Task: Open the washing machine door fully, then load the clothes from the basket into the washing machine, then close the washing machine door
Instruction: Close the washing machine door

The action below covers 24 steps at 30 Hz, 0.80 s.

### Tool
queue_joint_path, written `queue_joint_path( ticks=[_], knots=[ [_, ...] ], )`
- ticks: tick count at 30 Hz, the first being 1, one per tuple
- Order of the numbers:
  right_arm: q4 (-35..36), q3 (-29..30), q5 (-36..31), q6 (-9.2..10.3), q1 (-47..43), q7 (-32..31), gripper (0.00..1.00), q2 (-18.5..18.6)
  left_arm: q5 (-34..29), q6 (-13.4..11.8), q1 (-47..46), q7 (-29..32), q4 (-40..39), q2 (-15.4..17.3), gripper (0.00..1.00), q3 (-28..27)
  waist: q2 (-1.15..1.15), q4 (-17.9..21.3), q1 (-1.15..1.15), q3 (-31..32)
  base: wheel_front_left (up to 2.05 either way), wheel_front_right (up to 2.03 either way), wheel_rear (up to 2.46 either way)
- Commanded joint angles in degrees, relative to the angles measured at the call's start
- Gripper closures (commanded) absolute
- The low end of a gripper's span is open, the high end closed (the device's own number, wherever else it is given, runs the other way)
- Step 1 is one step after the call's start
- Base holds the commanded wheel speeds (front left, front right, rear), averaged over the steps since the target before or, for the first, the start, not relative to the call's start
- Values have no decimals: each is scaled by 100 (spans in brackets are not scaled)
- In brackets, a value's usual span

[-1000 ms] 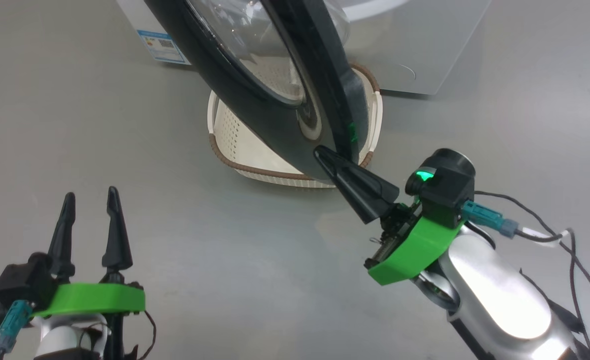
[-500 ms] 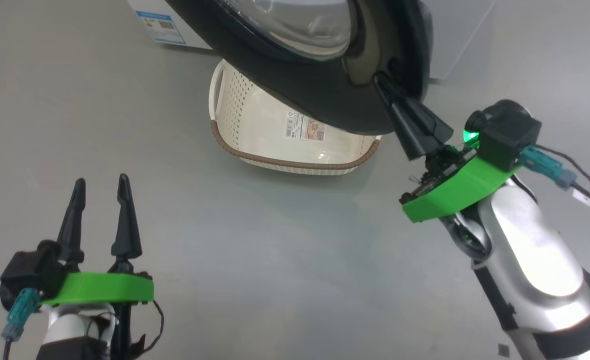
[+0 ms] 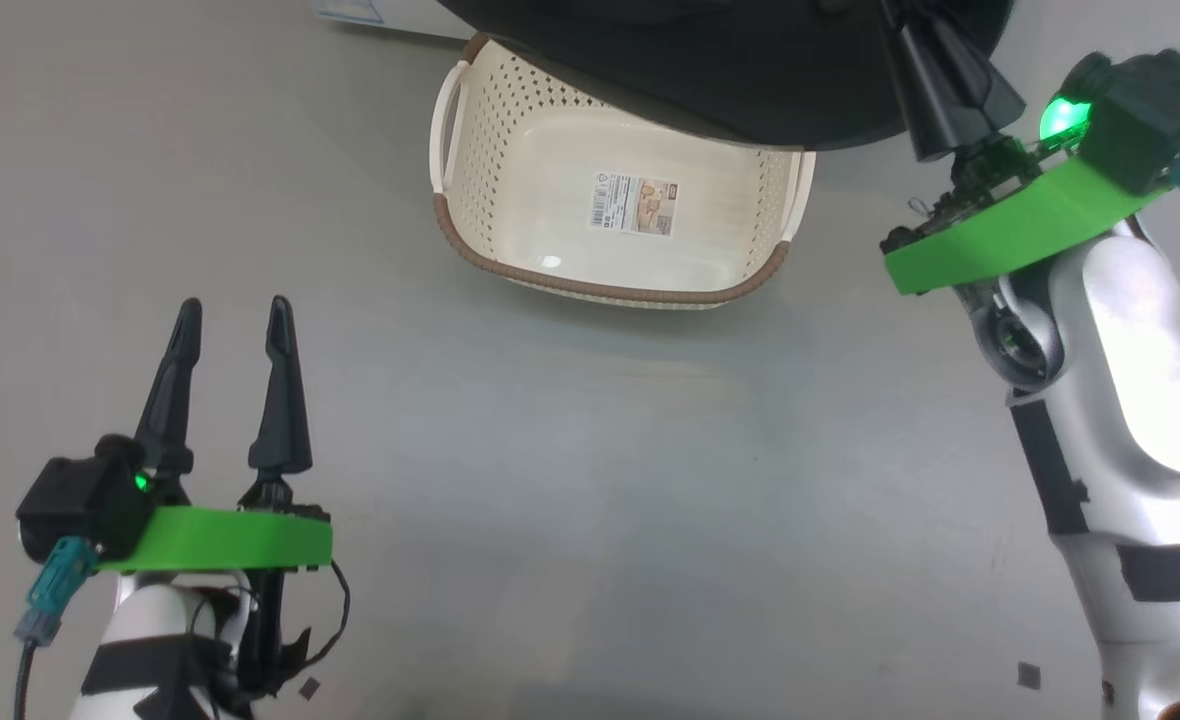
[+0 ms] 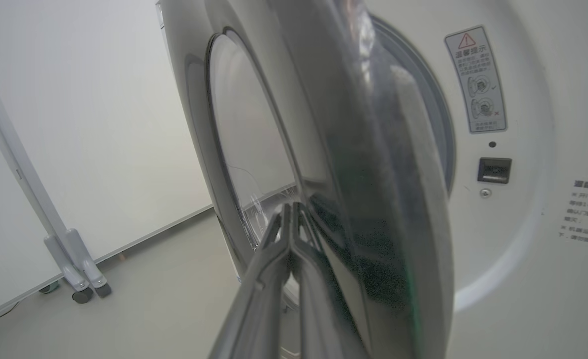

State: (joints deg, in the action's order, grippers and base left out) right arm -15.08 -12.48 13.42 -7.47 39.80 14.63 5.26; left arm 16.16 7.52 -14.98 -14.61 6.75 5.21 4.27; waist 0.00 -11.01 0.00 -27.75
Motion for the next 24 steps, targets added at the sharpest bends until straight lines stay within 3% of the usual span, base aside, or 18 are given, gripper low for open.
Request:
queue_joint_path(
  ticks=[1,24],
  knots=[
    [97,98,-49,-2,253,37,100,-38,35,-4,-106,-39,-195,108,0,-144,0,-22,0,-72,0,0,0],
    [-1061,396,-247,-2,2048,37,100,295,177,-3,-663,-39,-301,89,0,348,0,-240,0,-808,0,0,0]
  ],
)
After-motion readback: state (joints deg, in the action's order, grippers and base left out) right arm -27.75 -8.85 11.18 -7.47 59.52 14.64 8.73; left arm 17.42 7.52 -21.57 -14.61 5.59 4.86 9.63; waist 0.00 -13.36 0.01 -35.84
